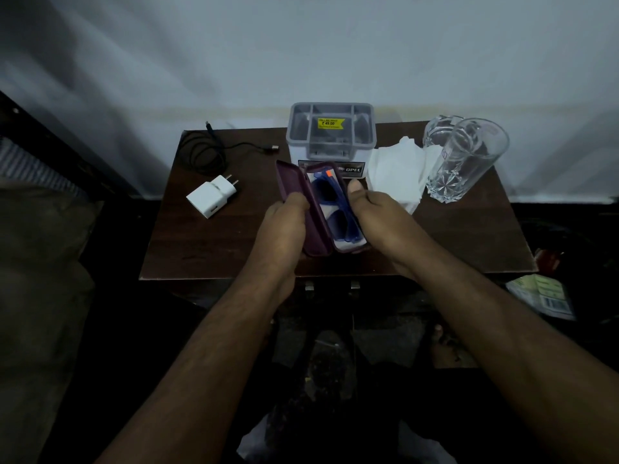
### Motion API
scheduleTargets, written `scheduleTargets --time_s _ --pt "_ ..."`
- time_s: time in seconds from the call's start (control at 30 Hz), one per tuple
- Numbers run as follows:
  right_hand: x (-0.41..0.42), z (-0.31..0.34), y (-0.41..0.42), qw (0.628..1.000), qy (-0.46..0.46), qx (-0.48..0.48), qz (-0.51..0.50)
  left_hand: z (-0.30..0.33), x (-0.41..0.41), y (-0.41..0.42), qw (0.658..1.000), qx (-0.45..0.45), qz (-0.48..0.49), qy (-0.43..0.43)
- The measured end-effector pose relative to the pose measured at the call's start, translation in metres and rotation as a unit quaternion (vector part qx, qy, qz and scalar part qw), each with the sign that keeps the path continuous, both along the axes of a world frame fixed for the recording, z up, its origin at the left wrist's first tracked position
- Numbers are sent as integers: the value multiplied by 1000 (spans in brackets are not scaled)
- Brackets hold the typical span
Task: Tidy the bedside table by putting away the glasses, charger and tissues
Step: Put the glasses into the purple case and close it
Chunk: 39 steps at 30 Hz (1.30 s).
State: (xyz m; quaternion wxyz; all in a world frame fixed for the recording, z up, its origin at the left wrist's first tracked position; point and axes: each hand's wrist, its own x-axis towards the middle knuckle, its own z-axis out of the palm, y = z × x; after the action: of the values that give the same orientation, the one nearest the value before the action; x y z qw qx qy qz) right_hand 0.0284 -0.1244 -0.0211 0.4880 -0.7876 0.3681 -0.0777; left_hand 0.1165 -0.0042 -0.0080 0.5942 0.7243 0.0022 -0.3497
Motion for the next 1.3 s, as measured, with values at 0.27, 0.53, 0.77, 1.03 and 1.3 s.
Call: scheduleTargets --time_s 0.27,0.53,0.77,1.03,1.3 --pt "1 -6 -4 998 -31 46 0 0 -3 -2 997 29 -63 -37" --pt "-2 4 4 996 -65 28 63 -4 -1 2 993 34 -84 -82" --pt "-4 7 16 986 -43 35 157 -7 -1 5 996 26 -66 -56" --pt "-7 6 7 969 -52 -51 236 5 3 5 998 3 -31 -55" --pt "-4 2 4 970 -52 -104 212 8 8 8 989 -28 -14 -147"
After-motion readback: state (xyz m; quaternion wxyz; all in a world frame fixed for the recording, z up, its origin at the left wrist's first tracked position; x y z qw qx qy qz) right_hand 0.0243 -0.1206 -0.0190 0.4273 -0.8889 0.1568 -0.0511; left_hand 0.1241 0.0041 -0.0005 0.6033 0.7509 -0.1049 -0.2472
